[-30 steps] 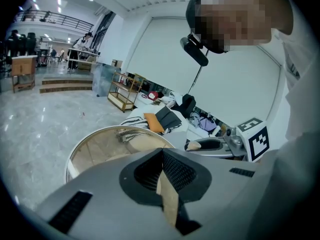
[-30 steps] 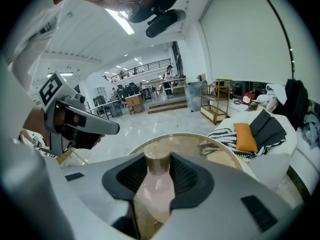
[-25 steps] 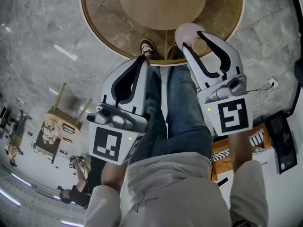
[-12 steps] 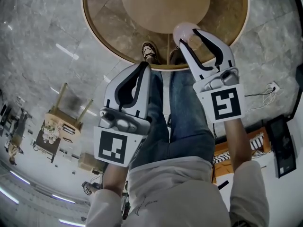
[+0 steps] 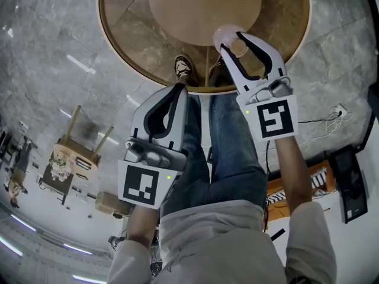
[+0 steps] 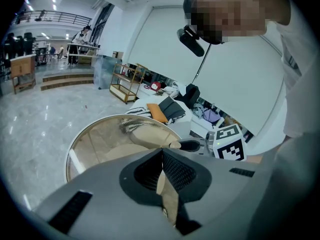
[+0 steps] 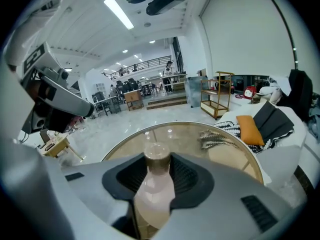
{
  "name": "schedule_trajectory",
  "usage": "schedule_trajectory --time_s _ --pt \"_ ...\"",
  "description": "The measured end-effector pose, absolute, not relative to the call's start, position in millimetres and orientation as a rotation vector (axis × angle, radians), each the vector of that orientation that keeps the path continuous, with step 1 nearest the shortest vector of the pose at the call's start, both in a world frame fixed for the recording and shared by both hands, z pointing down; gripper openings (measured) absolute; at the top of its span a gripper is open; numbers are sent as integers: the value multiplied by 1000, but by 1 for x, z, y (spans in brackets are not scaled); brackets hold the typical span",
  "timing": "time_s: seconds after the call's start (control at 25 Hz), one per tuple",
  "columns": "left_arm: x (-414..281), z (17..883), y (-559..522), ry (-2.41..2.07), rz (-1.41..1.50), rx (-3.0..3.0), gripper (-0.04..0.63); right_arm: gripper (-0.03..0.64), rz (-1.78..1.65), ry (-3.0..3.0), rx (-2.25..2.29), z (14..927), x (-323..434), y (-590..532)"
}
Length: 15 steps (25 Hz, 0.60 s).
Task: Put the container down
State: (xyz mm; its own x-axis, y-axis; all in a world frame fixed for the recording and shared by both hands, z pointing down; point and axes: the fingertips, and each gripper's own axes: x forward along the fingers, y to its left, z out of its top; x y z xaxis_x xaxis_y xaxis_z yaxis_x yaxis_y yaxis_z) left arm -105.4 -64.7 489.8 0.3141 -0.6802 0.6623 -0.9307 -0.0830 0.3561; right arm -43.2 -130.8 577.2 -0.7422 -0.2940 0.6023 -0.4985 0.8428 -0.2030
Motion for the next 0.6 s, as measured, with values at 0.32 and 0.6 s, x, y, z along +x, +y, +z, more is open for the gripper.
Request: schedule_trajectory --time_s 0.32,0.6 --pt "-118 496 -70 -1474 420 1805 18 147 459 -2446 570 599 -49 -138" --pt "-117 501 -66 -1484 452 1799 18 147 443 -2429 573 618 -53 -141"
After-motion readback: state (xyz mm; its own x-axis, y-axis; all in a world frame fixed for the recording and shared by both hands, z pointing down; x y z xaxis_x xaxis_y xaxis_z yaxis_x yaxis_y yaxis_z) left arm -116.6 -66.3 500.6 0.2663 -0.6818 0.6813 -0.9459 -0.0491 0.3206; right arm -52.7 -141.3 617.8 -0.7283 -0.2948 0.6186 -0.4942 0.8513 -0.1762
